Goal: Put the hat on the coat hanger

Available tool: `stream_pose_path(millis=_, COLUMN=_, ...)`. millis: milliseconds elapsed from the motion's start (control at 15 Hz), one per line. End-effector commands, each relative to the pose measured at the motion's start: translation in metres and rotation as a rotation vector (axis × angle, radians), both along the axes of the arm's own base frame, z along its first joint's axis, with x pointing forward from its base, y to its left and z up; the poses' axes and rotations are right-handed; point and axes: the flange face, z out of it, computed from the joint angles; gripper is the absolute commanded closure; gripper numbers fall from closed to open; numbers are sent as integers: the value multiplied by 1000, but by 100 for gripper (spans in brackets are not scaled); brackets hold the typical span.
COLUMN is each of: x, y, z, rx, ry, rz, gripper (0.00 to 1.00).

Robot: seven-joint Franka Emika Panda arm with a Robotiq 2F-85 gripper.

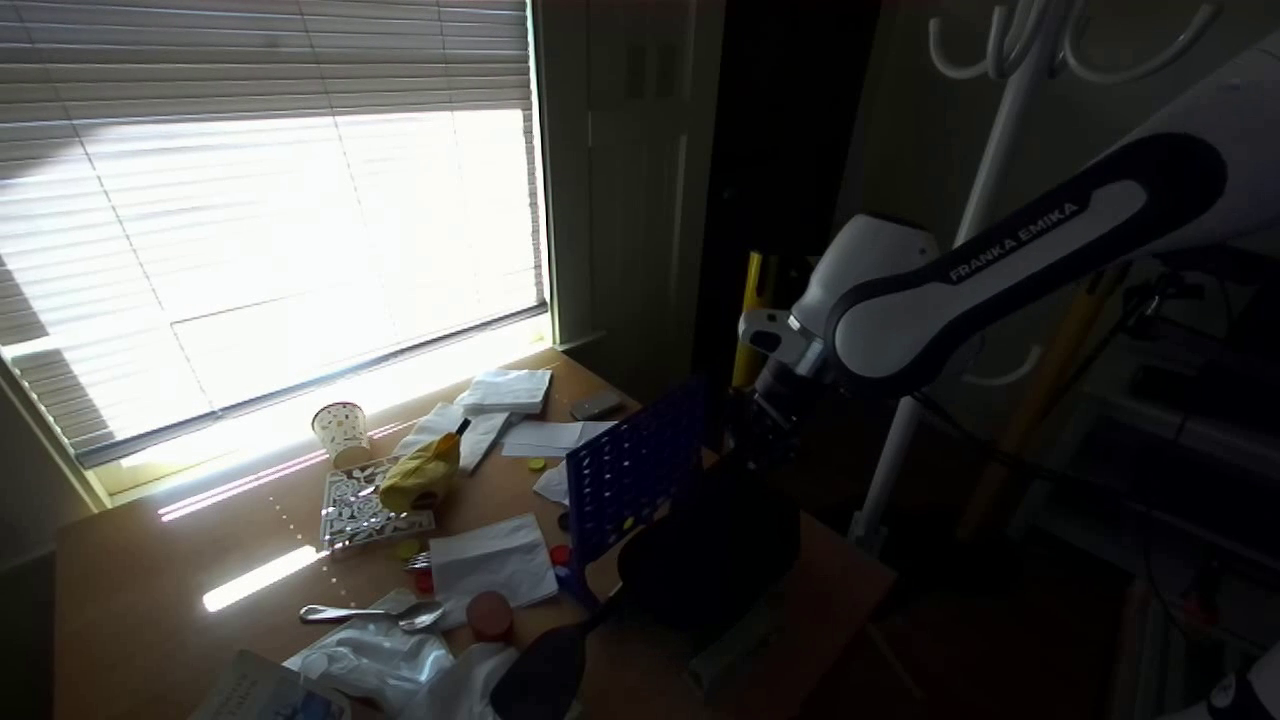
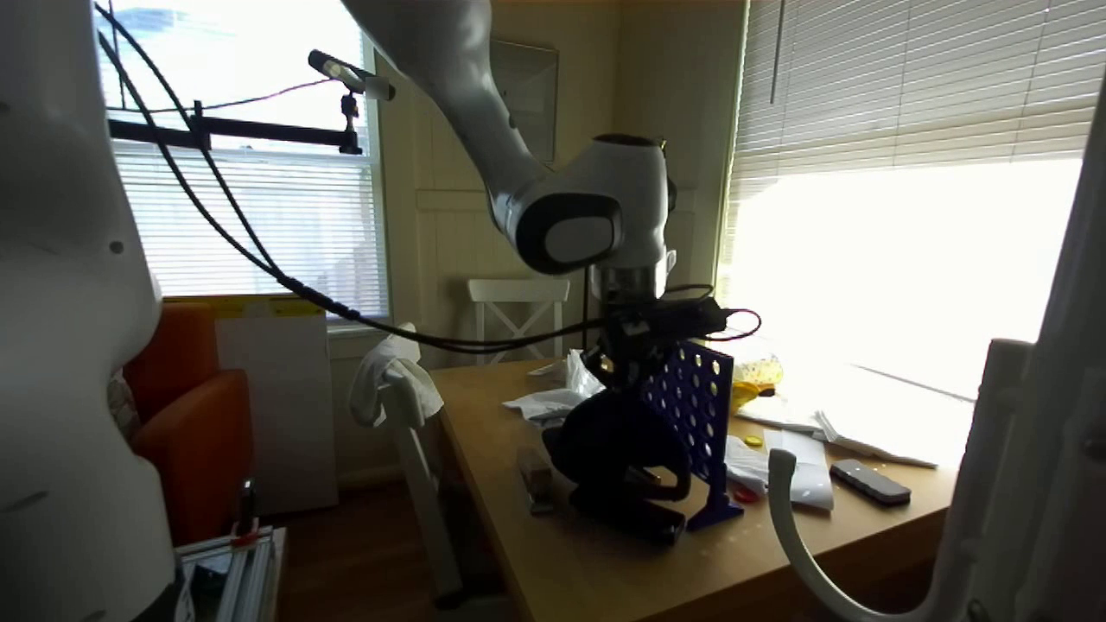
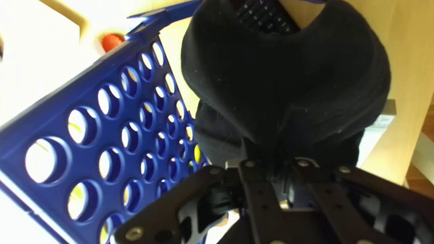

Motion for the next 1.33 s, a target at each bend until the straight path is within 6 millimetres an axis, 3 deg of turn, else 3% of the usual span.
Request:
stream_pose_path(millis=0, x=-16, y=-5, z=44, rx=5, ry=-43, rz=-148, gripper=94)
stream_pose_path(millis=467, x=-37, y=-4, z=115, rx=-155, ry=-188, rz=-293, gripper=95)
stream_pose_path(millis=1267, x=-85, y=25, z=226, rx=-538, ry=-324, rz=-331, gripper=95)
